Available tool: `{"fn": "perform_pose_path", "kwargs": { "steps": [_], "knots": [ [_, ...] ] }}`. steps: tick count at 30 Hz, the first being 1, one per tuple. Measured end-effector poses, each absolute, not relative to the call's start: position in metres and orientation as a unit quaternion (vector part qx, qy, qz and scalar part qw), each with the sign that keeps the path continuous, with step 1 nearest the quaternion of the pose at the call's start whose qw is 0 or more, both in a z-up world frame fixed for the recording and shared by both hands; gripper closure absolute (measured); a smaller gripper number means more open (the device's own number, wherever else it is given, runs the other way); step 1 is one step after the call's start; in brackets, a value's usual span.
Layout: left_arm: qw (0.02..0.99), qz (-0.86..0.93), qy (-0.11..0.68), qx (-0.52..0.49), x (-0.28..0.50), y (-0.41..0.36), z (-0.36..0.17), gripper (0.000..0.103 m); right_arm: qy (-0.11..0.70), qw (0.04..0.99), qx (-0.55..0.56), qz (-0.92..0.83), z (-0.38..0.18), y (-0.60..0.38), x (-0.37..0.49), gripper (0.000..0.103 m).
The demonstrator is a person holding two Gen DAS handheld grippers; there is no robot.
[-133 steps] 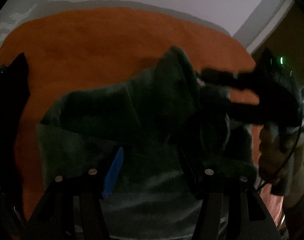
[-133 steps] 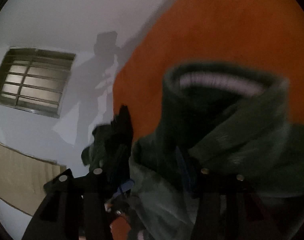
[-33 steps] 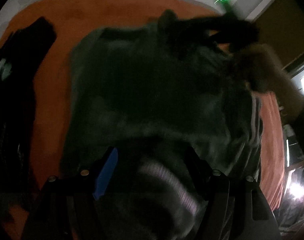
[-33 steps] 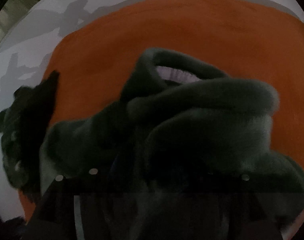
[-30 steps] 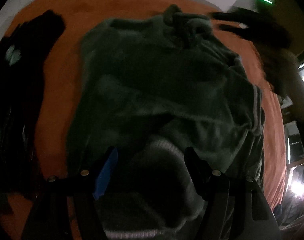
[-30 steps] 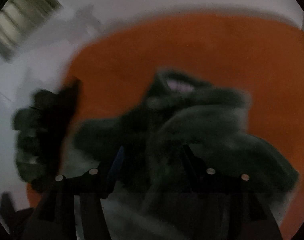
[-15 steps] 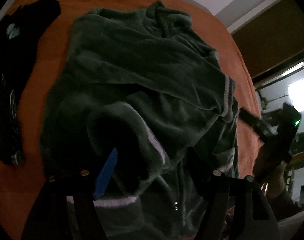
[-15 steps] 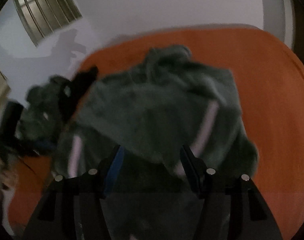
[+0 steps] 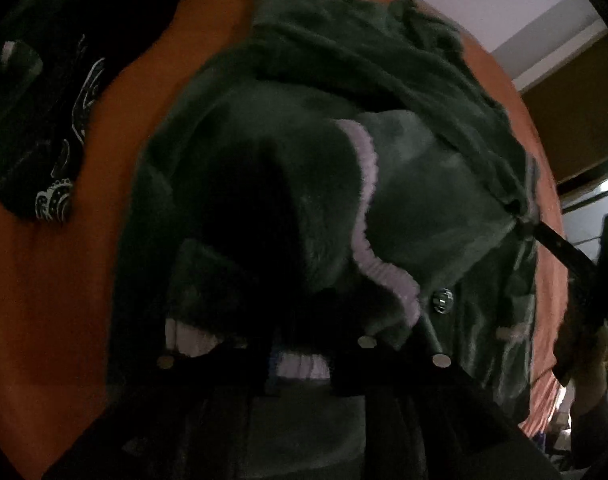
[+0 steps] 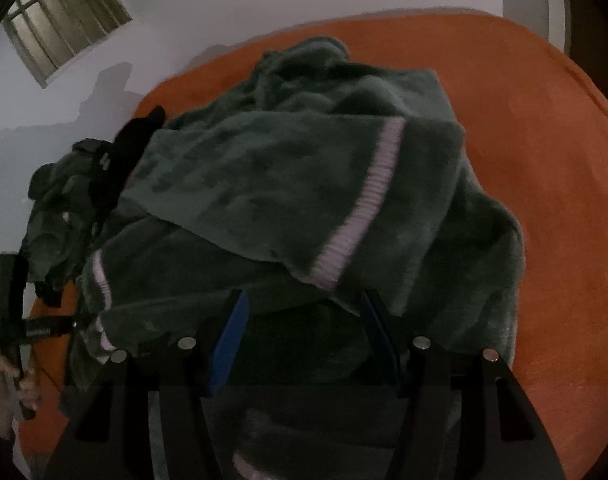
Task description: Fold clothes
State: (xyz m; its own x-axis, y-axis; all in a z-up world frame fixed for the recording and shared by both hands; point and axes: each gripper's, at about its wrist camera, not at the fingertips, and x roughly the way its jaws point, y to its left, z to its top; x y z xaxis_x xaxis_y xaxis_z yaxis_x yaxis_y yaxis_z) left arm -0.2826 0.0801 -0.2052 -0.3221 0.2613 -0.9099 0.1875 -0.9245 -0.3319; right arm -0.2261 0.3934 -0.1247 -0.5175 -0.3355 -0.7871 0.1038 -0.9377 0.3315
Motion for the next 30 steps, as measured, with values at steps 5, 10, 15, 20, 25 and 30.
{"fn": "perform_pose_path", "kwargs": {
  "steps": [5, 10, 15, 20, 25, 30],
  "knots": [
    [0.039, 0.823, -0.187, -0.535, -0.288, 0.081, -0.158, 0.052, -0.131, 0.133, 0.45, -0.873, -0.112, 0.404, -0.232, 0.044],
    [0.066, 0.852, -0.164, -0.492, -0.315, 0.094, -0.125, 0.047, -0.111, 0.111, 0.457, -0.876, -0.128, 0.409, -0.252, 0.044],
    [0.052, 0.838, -0.116, -0.53, -0.34, 0.1, -0.157, 0.047, -0.105, 0.098, 0.472, -0.87, -0.156, 0.41, -0.262, 0.044],
    [0.022, 0.806, -0.137, -0.575, -0.332, 0.073, -0.199, 0.047, -0.077, 0.087, 0.472, -0.874, -0.153, 0.405, -0.259, 0.044],
    [0.031, 0.816, -0.159, -0.555, -0.327, 0.06, -0.178, 0.047, -0.037, 0.065, 0.461, -0.884, -0.135, 0.399, -0.252, 0.044],
    [0.025, 0.829, -0.156, -0.537, -0.336, 0.045, -0.159, 0.047, -0.058, 0.056, 0.485, -0.871, -0.133, 0.398, -0.258, 0.044]
  ]
}}
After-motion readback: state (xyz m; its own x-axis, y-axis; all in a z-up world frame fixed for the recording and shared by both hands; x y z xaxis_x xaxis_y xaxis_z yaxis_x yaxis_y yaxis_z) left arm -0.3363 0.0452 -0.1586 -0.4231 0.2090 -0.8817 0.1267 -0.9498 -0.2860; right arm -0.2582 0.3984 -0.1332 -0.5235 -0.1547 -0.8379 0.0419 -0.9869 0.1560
